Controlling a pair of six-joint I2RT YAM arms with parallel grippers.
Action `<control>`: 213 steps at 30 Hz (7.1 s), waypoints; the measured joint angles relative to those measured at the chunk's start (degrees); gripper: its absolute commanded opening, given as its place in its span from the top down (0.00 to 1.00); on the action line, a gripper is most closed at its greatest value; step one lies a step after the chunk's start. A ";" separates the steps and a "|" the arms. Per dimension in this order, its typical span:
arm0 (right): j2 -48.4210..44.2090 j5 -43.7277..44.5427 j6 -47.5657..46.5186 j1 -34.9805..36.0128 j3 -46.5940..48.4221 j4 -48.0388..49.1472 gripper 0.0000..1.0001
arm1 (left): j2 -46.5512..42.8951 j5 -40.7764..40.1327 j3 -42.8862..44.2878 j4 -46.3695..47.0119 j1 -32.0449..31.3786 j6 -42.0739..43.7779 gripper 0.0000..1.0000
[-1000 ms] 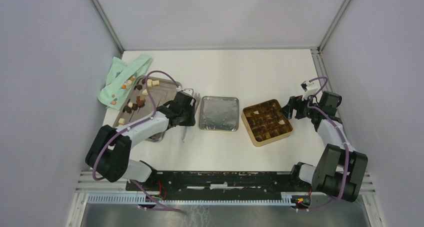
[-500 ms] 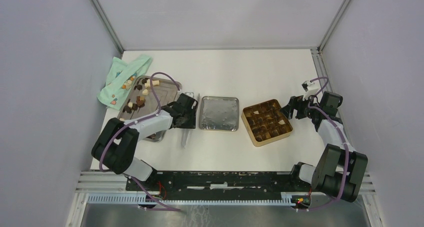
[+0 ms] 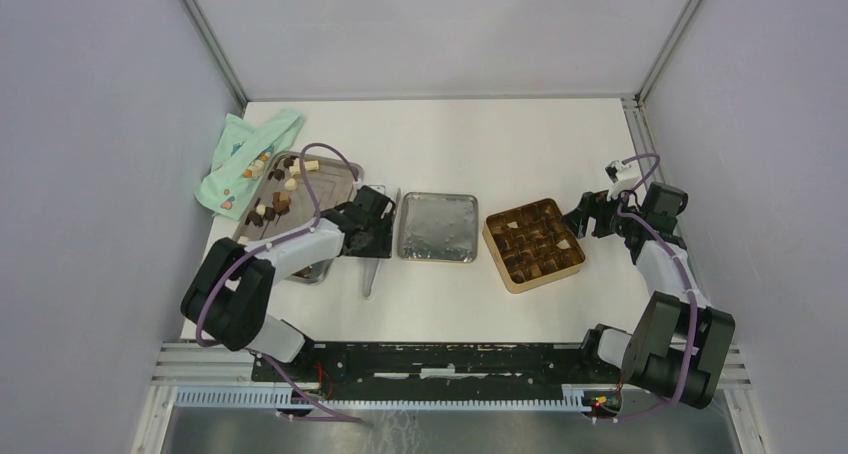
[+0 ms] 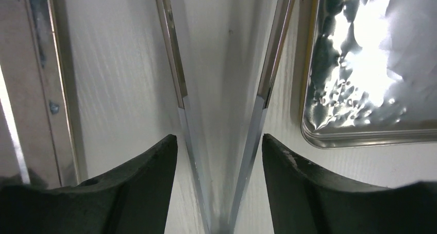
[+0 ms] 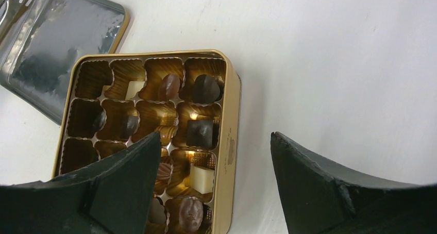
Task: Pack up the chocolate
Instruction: Place the clamp at the center of the board, then pick up the box lid from the center of the board, then adjust the box lid.
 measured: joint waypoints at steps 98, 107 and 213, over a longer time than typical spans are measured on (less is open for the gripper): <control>2.29 -24.81 -96.24 2.01 11.26 -64.54 0.15 | 16.41 5.70 15.52 7.30 -25.86 50.77 0.98; 1.25 -23.71 -97.61 4.28 11.93 -64.59 0.12 | 6.49 10.75 15.06 3.54 -25.83 50.71 0.98; 5.92 -28.85 -27.26 24.02 30.42 -57.22 1.00 | -10.58 50.01 -12.57 63.12 2.93 -13.07 0.14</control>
